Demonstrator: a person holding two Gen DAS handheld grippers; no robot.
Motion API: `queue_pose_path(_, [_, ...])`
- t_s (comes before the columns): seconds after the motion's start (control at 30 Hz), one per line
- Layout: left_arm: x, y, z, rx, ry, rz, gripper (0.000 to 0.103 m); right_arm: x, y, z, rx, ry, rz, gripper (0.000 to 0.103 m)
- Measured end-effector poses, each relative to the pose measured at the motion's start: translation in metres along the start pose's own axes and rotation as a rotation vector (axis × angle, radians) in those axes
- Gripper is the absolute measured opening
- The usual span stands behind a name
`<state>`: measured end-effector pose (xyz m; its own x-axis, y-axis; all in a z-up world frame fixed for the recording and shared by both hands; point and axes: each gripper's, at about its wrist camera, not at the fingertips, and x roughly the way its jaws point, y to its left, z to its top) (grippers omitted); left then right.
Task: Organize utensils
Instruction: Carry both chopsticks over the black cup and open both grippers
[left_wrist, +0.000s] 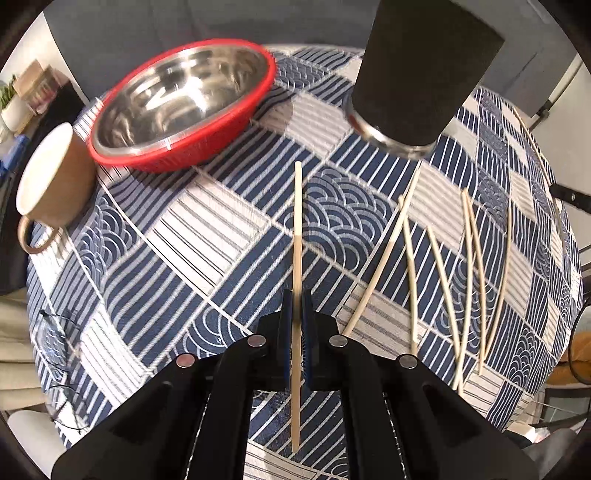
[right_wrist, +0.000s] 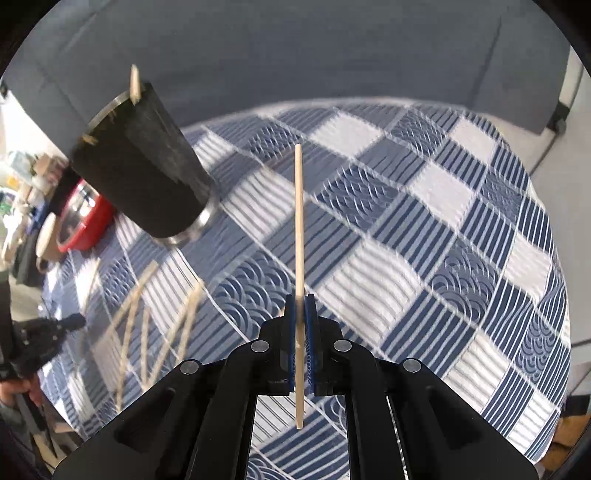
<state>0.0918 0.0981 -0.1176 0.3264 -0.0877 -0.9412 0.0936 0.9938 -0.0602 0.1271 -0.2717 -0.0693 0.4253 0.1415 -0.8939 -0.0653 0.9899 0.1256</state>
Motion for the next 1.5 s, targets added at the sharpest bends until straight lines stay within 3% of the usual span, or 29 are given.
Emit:
queue_pose_path(0.23, [-0.053, -0.006, 0.026, -0.021, -0.13, -0.007, 0.005, -0.032, 0.021, 0.032, -0.011, -0.098, 0.086, 0.005])
queue_pose_path(0.47, [-0.103, -0.029, 0.08, 0.006, -0.28, -0.002, 0.005, -0.058, 0.048, 0.057, -0.07, -0.176, 0.14, 0.005])
queue_pose_path(0.8, [-0.136, -0.055, 0.139, 0.016, -0.442, -0.027, 0.005, -0.08, 0.078, 0.092, -0.127, -0.258, 0.191, 0.005])
queue_pose_path(1.13, [-0.133, -0.071, 0.182, -0.009, -0.52, -0.114, 0.005, -0.084, 0.098, 0.127, -0.162, -0.38, 0.31, 0.005])
queue_pose_path(1.27, [-0.126, -0.072, 0.195, -0.025, -0.562, -0.173, 0.005, -0.073, 0.094, 0.134, -0.137, -0.465, 0.402, 0.005])
queue_pose_path(1.5, [-0.105, -0.067, 0.206, -0.043, -0.64, -0.226, 0.005, -0.044, 0.094, 0.14, -0.099, -0.558, 0.453, 0.005])
